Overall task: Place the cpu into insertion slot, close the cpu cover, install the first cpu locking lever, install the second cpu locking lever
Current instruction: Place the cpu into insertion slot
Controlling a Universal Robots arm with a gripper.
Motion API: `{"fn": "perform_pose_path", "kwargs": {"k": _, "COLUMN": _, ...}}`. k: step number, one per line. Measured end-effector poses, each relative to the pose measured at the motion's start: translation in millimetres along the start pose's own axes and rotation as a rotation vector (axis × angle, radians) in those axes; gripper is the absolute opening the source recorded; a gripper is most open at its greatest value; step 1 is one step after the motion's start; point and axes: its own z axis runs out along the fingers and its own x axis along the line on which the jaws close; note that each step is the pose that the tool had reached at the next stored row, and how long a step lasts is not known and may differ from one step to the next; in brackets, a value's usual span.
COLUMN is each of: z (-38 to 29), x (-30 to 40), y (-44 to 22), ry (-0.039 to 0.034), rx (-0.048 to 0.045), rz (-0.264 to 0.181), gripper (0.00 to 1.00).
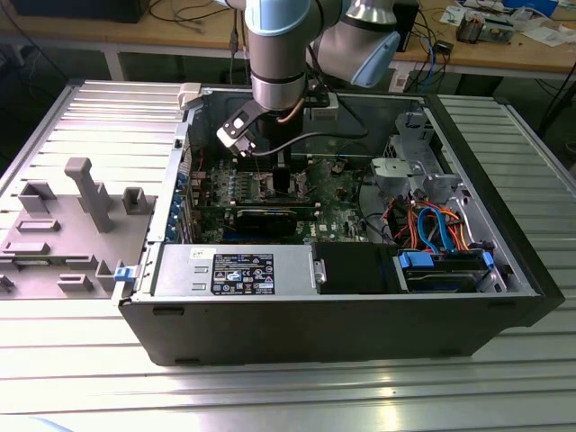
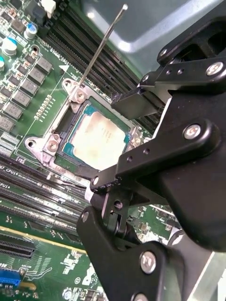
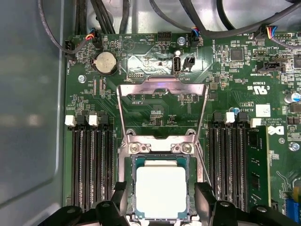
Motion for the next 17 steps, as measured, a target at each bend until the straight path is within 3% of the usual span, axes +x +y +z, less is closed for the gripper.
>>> {"fn": "perform_pose_path", "kwargs": {"k": 5, "z": -2.1, "x": 0.0, "y": 2.7, "ry": 0.0000, "rx": 0.0232, "rz": 0.001, "gripper": 0.66}}
{"fn": "perform_pose_path", "kwargs": {"k": 8, "z": -2.0, "x": 0.0, "y": 3.0, "ry": 0.0003, "rx": 0.0248, "rz": 0.001, "gripper": 0.47}}
{"fn": "perform_pose_path", "kwargs": {"k": 9, "z": -2.1, "x": 0.0, "y": 3.0, "ry": 0.0003, "rx": 0.0250, "rz": 0.001, "gripper": 0.47}}
{"fn": "perform_pose_path", "kwargs": {"k": 10, "z": -2.0, "x": 0.0, "y": 3.1, "ry": 0.0004, "rx": 0.0251, "rz": 0.001, "gripper": 0.35}}
{"fn": "perform_pose_path", "kwargs": {"k": 14, "z": -2.0, "x": 0.0, "y": 3.1, "ry": 0.0003, "rx": 0.0257, "rz": 0.001, "gripper": 0.11}}
{"fn": "perform_pose_path", "kwargs": {"k": 17, "z": -2.0, "x": 0.0, "y": 3.2, "ry": 0.0003, "rx": 0.0259, "rz": 0.001, "gripper": 0.11}}
